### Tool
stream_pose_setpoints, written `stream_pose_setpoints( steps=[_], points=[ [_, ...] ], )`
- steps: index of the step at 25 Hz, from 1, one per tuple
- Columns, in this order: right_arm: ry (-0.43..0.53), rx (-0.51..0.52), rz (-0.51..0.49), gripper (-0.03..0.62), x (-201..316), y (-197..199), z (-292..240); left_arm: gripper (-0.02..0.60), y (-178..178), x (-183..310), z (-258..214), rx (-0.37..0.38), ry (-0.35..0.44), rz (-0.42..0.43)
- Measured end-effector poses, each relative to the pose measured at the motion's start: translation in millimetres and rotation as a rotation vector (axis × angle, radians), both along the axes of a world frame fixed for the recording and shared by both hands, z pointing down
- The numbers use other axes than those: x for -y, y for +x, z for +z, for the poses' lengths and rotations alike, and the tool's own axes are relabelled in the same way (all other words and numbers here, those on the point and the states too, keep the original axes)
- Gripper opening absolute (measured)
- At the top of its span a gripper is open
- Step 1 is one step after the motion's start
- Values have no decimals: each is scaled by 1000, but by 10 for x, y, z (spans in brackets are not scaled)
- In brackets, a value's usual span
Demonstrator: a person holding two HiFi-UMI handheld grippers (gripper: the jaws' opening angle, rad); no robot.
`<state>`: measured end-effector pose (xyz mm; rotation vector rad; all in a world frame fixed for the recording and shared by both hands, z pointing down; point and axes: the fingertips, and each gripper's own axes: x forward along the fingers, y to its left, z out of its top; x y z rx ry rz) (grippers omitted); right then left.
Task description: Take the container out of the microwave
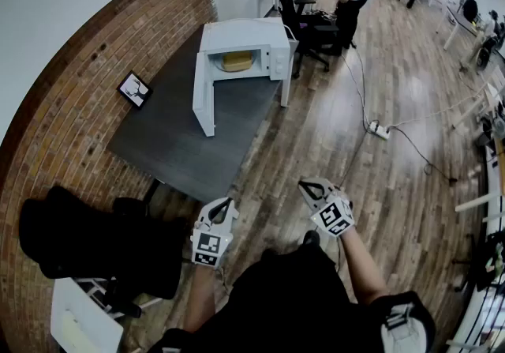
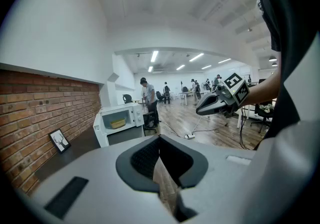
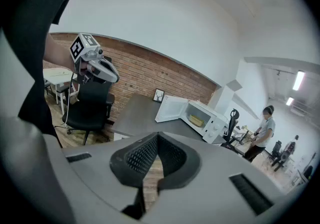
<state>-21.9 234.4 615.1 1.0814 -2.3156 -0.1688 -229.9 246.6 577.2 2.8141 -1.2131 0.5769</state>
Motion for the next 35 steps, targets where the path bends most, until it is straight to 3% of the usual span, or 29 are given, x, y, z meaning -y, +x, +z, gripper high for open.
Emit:
stream_pose_setpoints(
  steps=[21,35],
  points=[
    [9,-46,-4,-2,-346,-92,29,3,98,-309,142,-8,-35,54],
    [31,-41,-28,-2,-46,-32,-16,3,276,-246,141,6,-38,31]
  ],
)
